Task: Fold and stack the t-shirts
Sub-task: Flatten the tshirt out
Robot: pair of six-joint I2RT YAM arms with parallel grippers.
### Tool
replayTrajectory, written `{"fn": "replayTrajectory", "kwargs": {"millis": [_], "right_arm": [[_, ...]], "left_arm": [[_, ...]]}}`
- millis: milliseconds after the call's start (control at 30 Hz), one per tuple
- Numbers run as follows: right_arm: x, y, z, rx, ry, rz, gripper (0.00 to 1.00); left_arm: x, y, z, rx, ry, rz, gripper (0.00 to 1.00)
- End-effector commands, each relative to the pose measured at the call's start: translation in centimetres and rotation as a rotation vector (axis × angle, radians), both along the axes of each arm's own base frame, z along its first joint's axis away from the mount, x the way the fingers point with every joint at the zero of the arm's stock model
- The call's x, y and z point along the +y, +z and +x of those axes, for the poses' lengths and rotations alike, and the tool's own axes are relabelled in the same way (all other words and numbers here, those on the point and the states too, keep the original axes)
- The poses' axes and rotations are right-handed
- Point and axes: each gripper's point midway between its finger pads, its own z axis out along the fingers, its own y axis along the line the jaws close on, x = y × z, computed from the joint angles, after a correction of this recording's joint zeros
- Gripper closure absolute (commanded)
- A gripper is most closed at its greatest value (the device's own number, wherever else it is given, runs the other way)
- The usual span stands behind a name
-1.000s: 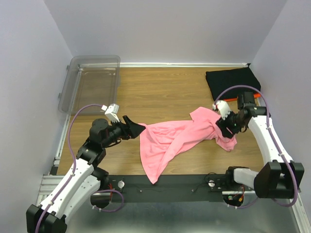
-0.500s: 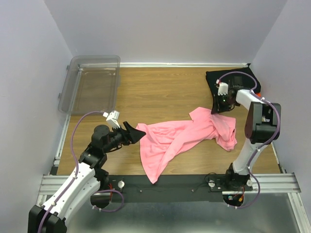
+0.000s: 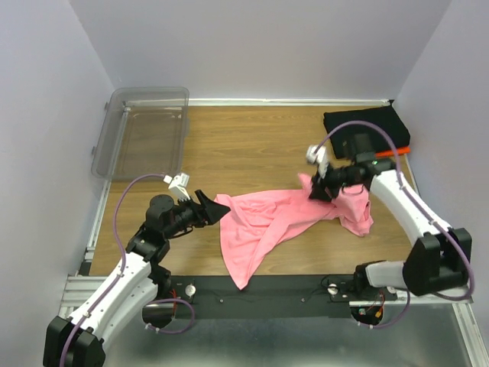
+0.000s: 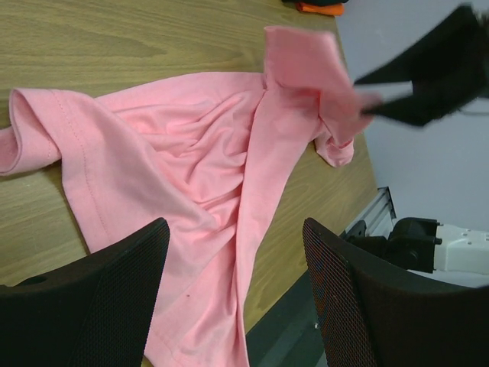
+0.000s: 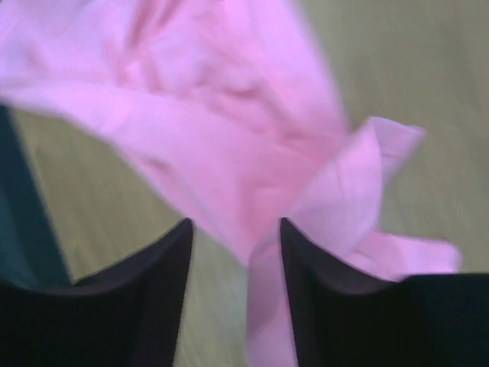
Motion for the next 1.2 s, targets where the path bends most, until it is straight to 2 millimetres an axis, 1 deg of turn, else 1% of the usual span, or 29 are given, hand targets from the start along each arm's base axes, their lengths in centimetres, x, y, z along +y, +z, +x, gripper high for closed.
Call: {"fn": "replayTrajectory", "kwargs": {"millis": [0,33,67,100,133,167,200,233,267,300,333,367,400,433,500,533,633,667,800,833,1000,1133,1167], "right_arm": [[1.0,-5.0,-9.7,0.146,0.338,-0.154,0.39],[0.3,-5.5,-9.6,0.144,0.321,-0.196,0.35],[-0.1,-5.3,-9.2,0.138,0.283,-0.207,0.32],[-0.3,-5.0,-7.9,0.091,0.242,-0.216,0.32],[-0.5,-4.0,-6.7,0.074,0.136,-0.191,0.31],[-0.6,-3.2,-5.1,0.002,0.113,-0.189,0.31],[-0.2,-1.9,-2.5,-0.042,-0.022,-0.137,0.3],[-1.1,-1.3,-0.8,-0.071,-0.129,-0.15,0.27],[-1.5,-0.8,0.9,-0.038,-0.253,-0.116,0.27],[-1.7,-0.6,2.3,-0.041,-0.31,-0.102,0.27],[-1.8,-0.7,2.9,-0.011,-0.347,-0.093,0.28],[-0.4,-1.7,2.8,0.076,-0.321,-0.045,0.3],[-0.4,-2.3,2.8,0.104,-0.327,-0.048,0.3],[0.6,-2.8,2.4,0.148,-0.296,-0.014,0.32],[1.2,-3.8,2.1,0.216,-0.291,0.006,0.34],[1.4,-5.1,2.0,0.265,-0.292,-0.008,0.37],[1.6,-6.3,1.6,0.304,-0.28,-0.029,0.37],[1.7,-7.0,1.6,0.325,-0.284,-0.044,0.37],[1.3,-8.5,2.0,0.355,-0.311,-0.084,0.38],[1.3,-9.3,1.8,0.382,-0.313,-0.091,0.39],[2.0,-10.7,0.5,0.457,-0.276,-0.098,0.49],[2.3,-10.7,0.1,0.463,-0.261,-0.099,0.55],[2.3,-10.6,0.1,0.461,-0.259,-0.096,0.6]], "left_arm": [[-0.4,0.9,0.0,-0.037,-0.032,-0.008,0.21],[-0.4,0.9,0.0,-0.037,-0.03,-0.006,0.21],[-0.4,0.9,0.1,-0.036,-0.029,-0.005,0.21],[-0.4,0.9,0.1,-0.036,-0.029,-0.005,0.21],[-0.4,0.9,0.1,-0.038,-0.031,-0.003,0.21],[-0.5,1.0,0.1,-0.038,-0.031,-0.005,0.21],[-0.5,1.0,0.1,-0.04,-0.031,-0.005,0.21],[-0.4,1.1,0.1,-0.044,-0.028,-0.005,0.21],[-0.4,1.2,0.1,-0.045,-0.028,-0.006,0.21],[-0.4,1.2,0.2,-0.047,-0.024,-0.005,0.21],[-0.4,1.2,0.2,-0.047,-0.024,-0.005,0.21],[-0.3,1.2,0.1,-0.047,-0.022,-0.005,0.21],[-0.3,1.1,0.1,-0.046,-0.022,-0.004,0.21],[-0.3,1.1,0.2,-0.045,-0.019,-0.003,0.21],[-0.3,1.0,0.1,-0.043,-0.018,-0.006,0.21],[-0.3,1.0,0.1,-0.044,-0.018,-0.007,0.21],[-0.3,1.1,0.1,-0.048,-0.018,-0.009,0.21],[-0.3,1.1,0.1,-0.047,-0.016,-0.009,0.21],[-0.3,1.0,0.1,-0.045,-0.022,-0.007,0.21],[-0.3,0.9,0.1,-0.043,-0.02,-0.007,0.21],[-0.3,0.9,0.0,-0.041,-0.018,-0.012,0.21],[-0.3,0.7,0.0,-0.032,-0.018,-0.015,0.21],[-0.3,0.6,-0.1,-0.025,-0.018,-0.019,0.21]]}}
